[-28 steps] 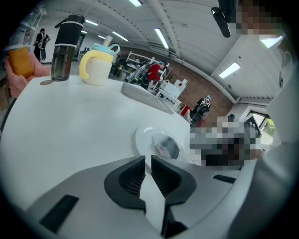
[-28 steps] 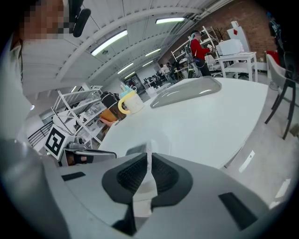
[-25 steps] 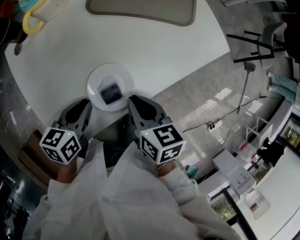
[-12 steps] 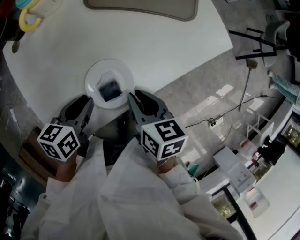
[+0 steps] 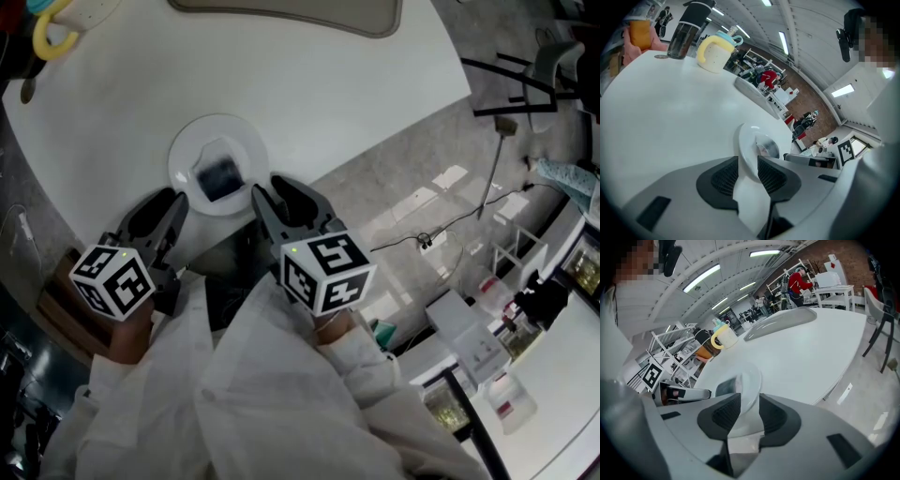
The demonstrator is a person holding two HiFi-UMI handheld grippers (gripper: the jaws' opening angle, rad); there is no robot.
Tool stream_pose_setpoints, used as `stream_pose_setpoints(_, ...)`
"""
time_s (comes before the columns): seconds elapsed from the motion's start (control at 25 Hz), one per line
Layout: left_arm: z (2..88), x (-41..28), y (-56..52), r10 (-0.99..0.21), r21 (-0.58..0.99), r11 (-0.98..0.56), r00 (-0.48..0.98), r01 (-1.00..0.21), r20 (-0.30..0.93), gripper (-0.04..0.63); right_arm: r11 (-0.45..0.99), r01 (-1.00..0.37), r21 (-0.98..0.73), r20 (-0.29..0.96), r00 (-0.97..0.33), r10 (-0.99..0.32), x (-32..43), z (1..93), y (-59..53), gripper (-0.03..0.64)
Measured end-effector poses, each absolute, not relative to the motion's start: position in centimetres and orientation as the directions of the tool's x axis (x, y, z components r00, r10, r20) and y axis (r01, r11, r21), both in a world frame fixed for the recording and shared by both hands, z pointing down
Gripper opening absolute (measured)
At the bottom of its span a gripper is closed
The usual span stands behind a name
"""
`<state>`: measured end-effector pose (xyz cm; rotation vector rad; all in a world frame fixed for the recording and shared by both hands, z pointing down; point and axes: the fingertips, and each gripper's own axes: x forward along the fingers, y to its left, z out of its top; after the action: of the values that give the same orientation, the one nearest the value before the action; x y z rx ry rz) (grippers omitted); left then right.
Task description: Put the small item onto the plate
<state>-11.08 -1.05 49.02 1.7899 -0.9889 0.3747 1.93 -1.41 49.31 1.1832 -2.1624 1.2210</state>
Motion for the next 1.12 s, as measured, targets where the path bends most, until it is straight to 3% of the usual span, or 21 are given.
stream_pose_setpoints(0.84,48.99,-10.6,-1.72,-0.452,0.674,-0.079,0.629,-0.734,0.632,0.112,0.217,-0.843,-0.492,0.698,-0.531,-0.482,1.72,49.85,-2.03,0.107)
stream_pose_setpoints(1.12,49.1,-10.63,-1.64,-0.46,0.628,-0.103,0.597,-0.771,0.658,0.112,0.191,-0.862,-0.47,0.703,-0.496,-0.509,1.87,49.9,-2.06,0.092)
